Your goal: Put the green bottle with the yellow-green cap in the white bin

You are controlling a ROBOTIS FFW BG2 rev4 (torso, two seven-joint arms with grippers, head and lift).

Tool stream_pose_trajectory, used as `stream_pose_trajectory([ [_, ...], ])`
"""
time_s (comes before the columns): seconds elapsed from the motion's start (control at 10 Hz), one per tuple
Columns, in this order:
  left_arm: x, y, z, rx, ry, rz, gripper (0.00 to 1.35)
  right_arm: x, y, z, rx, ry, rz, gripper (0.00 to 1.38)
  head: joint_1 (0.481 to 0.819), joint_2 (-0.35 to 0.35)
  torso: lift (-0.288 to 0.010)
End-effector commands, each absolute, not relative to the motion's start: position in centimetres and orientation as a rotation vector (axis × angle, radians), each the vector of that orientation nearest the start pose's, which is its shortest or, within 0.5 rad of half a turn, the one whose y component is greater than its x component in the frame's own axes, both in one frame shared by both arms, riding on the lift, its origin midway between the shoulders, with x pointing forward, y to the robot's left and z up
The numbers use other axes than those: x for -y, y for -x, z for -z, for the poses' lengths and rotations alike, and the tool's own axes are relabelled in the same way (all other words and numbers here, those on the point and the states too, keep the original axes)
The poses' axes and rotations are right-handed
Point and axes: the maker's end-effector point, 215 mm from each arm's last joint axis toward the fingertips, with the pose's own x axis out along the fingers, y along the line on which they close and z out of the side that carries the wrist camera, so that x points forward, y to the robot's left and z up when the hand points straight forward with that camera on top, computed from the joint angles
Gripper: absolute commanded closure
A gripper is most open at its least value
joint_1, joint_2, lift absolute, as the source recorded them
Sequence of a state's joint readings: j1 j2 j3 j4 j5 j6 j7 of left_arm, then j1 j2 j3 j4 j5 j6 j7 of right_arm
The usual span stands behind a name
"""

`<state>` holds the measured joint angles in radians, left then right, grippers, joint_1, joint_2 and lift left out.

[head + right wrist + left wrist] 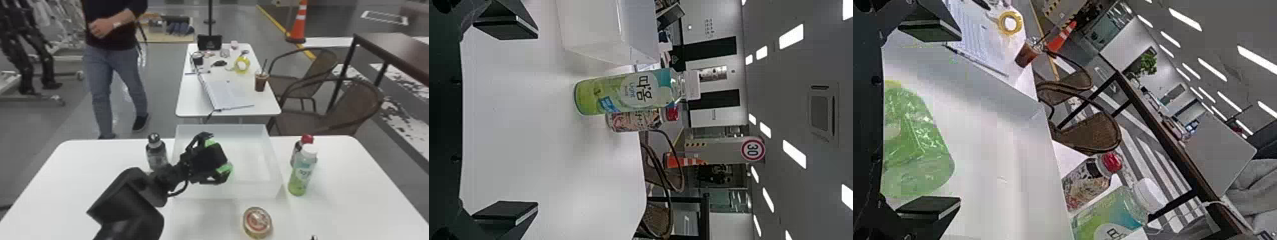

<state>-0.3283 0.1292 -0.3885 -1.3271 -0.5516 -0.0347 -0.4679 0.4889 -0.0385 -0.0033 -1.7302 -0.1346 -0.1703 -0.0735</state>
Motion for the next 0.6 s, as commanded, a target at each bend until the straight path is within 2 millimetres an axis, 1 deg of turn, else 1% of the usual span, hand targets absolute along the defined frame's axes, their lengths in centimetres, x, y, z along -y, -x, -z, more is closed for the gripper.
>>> stream_pose_trajectory([
  [0.0,-1.3,-61.3,36.3,0.006,-0.792,0.766,0.12,26.1,-42.0,45.5,-0.165,-0.089,0.094,0.09,0.549,0.0,-0.1],
  [0.1,-1.5,-60.9,36.6,0.002,-0.779,0.763,0.12,26.2,-42.0,45.5,-0.164,-0.087,0.095,0.09,0.549,0.0,-0.1],
  [0.2,-2.2,-60.6,36.6,0.0,-0.763,0.752,0.12,26.2,-42.0,45.5,-0.164,-0.087,0.095,0.09,0.549,0.0,-0.1],
  [0.4,-6.4,-59.4,35.9,-0.013,-0.679,0.659,0.12,26.1,-42.0,45.4,-0.163,-0.087,0.093,0.09,0.549,0.0,-0.1],
  [0.5,-9.1,-58.6,35.8,-0.023,-0.634,0.606,0.13,26.1,-42.0,45.5,-0.165,-0.087,0.093,0.09,0.549,0.0,-0.1],
])
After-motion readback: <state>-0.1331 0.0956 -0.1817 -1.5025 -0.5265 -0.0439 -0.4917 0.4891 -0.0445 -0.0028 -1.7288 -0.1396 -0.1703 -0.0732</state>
